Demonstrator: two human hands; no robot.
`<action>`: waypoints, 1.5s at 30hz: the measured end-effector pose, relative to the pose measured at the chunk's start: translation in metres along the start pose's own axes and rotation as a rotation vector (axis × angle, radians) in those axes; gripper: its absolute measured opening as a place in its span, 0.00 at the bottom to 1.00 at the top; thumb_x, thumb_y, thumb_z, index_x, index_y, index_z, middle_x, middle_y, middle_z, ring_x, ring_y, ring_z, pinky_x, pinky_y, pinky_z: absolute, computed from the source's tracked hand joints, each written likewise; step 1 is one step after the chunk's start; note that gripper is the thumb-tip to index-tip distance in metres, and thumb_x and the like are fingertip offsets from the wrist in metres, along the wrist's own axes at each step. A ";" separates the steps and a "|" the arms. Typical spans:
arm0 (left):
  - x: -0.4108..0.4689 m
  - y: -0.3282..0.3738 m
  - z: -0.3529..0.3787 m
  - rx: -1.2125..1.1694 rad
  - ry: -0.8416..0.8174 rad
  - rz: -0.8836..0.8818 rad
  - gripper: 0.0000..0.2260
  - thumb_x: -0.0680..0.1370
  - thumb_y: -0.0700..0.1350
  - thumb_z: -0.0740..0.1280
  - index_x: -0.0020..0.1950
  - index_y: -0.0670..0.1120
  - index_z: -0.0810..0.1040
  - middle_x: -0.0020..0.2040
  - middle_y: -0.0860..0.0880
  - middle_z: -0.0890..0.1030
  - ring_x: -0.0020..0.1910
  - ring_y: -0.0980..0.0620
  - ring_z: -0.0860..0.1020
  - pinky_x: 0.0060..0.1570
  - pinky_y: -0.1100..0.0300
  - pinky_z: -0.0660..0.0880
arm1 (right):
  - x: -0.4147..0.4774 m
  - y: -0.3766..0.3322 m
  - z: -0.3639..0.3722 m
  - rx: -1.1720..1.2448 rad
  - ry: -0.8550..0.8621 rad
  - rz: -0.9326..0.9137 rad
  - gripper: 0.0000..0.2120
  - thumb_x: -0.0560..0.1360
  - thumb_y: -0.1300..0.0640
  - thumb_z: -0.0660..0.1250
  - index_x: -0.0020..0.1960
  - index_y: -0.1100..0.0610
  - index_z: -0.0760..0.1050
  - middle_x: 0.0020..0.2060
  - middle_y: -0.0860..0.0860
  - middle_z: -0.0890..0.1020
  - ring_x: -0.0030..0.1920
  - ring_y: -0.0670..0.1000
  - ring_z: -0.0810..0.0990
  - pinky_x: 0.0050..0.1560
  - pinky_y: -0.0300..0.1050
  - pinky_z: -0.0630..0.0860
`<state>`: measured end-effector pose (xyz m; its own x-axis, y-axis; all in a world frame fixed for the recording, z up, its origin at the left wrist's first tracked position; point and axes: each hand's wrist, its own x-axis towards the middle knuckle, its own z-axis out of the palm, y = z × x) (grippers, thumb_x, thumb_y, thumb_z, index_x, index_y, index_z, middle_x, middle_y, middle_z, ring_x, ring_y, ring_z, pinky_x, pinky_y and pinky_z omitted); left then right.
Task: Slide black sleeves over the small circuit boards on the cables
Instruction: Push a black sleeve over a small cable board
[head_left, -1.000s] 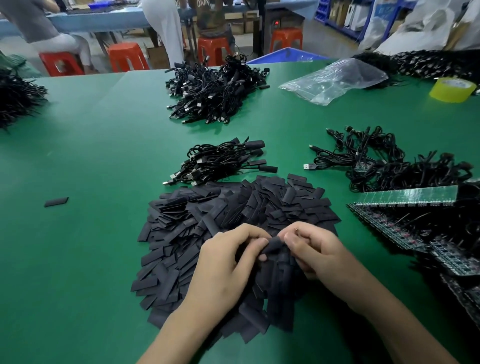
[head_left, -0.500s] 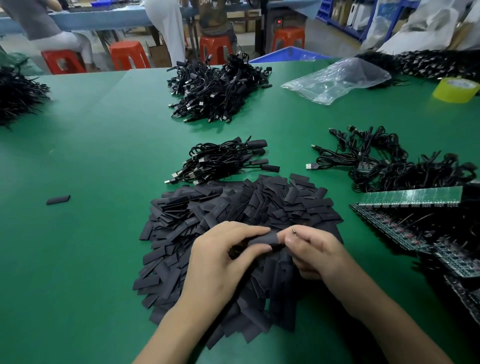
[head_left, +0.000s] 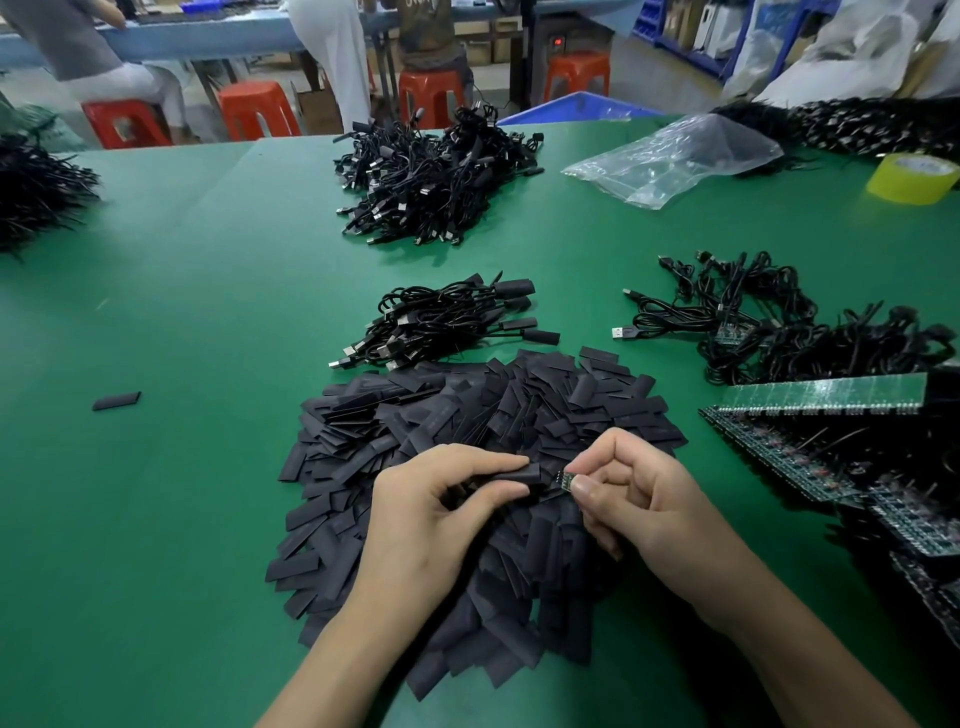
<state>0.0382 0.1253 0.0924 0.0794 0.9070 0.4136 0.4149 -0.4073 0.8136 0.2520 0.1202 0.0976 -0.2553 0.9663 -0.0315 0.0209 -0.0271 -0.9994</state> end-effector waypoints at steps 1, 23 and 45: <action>0.000 0.000 0.000 -0.002 -0.006 0.000 0.08 0.72 0.47 0.77 0.50 0.51 0.89 0.46 0.60 0.86 0.47 0.59 0.84 0.49 0.68 0.76 | 0.000 0.000 0.000 -0.006 0.004 -0.001 0.02 0.76 0.53 0.69 0.47 0.51 0.77 0.31 0.49 0.77 0.29 0.47 0.74 0.31 0.39 0.72; 0.000 -0.005 -0.004 0.241 -0.161 0.229 0.09 0.77 0.53 0.74 0.54 0.52 0.87 0.48 0.59 0.85 0.50 0.58 0.81 0.49 0.52 0.79 | -0.001 0.003 0.000 -0.169 -0.025 -0.028 0.09 0.78 0.60 0.72 0.45 0.48 0.78 0.32 0.52 0.81 0.30 0.46 0.76 0.33 0.39 0.73; 0.000 -0.005 -0.006 0.281 -0.262 0.111 0.13 0.75 0.61 0.72 0.54 0.57 0.86 0.48 0.62 0.85 0.49 0.63 0.80 0.54 0.57 0.78 | -0.001 0.001 -0.006 -0.186 -0.092 0.025 0.09 0.78 0.62 0.73 0.44 0.50 0.78 0.33 0.54 0.82 0.29 0.48 0.76 0.31 0.37 0.72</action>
<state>0.0310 0.1264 0.0908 0.3517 0.8703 0.3449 0.6199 -0.4926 0.6108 0.2579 0.1212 0.0967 -0.3393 0.9384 -0.0660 0.2048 0.0052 -0.9788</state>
